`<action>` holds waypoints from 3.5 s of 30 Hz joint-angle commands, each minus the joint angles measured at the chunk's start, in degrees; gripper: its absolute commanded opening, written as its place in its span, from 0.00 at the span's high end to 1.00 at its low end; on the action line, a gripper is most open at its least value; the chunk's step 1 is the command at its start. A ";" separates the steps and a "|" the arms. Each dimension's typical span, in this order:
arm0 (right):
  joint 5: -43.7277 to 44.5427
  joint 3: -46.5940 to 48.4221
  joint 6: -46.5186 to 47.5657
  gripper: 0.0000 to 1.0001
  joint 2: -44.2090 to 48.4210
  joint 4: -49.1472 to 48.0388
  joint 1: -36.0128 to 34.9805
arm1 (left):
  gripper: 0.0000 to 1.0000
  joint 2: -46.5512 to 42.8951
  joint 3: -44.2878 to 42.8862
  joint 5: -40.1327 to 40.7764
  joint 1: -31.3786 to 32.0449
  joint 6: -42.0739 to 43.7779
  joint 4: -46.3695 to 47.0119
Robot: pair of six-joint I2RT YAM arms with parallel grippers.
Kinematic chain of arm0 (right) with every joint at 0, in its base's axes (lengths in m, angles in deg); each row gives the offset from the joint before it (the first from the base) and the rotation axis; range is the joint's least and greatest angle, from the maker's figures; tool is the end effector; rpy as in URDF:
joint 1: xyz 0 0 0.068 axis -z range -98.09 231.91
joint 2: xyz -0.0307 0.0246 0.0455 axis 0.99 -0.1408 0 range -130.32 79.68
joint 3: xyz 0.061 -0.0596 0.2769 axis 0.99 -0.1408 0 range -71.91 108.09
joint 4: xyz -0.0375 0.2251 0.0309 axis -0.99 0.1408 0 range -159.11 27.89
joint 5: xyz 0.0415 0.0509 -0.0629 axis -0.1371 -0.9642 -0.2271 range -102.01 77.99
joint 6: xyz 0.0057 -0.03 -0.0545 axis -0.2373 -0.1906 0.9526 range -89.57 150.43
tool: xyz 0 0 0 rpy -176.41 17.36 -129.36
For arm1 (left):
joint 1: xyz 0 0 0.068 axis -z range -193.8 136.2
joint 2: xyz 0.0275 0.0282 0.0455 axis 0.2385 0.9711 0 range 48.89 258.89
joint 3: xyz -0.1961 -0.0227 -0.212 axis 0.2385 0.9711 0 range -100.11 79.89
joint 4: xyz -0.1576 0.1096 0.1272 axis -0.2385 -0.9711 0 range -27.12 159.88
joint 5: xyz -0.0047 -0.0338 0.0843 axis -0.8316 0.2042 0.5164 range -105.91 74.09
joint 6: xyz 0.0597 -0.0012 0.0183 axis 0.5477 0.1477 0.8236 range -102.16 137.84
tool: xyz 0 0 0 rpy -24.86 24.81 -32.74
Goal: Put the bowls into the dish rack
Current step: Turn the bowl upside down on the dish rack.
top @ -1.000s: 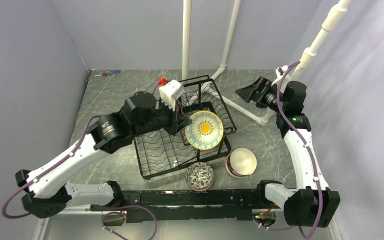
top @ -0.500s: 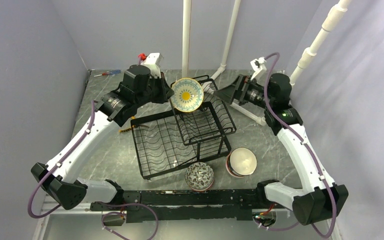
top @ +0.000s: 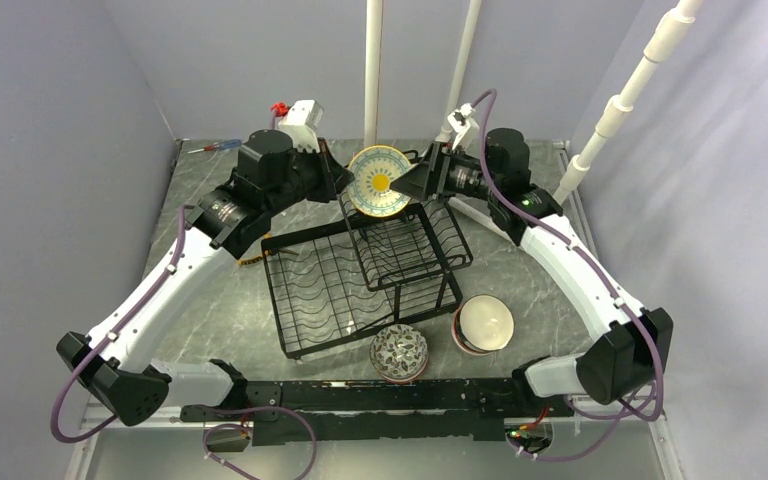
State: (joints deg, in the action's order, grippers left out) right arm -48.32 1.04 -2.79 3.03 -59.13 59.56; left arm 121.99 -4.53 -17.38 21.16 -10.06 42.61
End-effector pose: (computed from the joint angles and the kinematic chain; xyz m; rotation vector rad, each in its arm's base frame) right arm 0.2474 0.1321 0.4070 -0.3051 1.9230 1.2375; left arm 0.2047 -0.1446 0.4498 0.1370 1.9186 -0.7777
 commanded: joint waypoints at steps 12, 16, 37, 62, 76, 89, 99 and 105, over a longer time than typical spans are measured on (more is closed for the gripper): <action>4.65 3.84 2.74 1.00 -0.26 1.14 -0.90 | 0.75 -1.21 -0.30 -2.54 0.11 -0.05 6.59; 6.01 4.00 4.82 1.00 0.13 2.19 -0.79 | 0.40 -1.57 0.12 -3.85 0.02 -0.30 6.86; -0.07 3.50 9.34 1.00 3.34 1.21 -0.77 | 0.05 3.32 4.40 -34.45 -5.96 -11.22 15.27; 0.46 4.57 9.85 0.81 1.87 4.53 -0.68 | 0.77 6.05 3.97 -32.09 -5.97 -11.49 10.77; -19.21 -5.14 -5.43 0.08 1.22 -15.33 6.34 | 0.84 3.96 5.40 -31.21 -5.96 -11.30 13.01; -25.17 -10.42 -10.04 0.03 0.79 -25.28 6.40 | 0.84 -0.26 10.30 -39.24 -5.96 -13.72 26.69; -28.26 -16.82 -34.00 0.10 -2.49 -59.70 3.07 | 0.84 -0.58 11.95 -42.34 -5.96 -16.13 32.98; -27.52 -18.09 -56.08 0.23 -9.00 -89.87 2.58 | 0.84 -0.47 12.39 -42.13 -5.96 -16.41 33.24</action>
State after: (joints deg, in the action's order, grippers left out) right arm -75.62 -17.22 -40.99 -2.47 -121.49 62.29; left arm 123.28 7.75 -57.73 15.26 -25.34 70.35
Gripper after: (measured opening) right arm 0.808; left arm 0.619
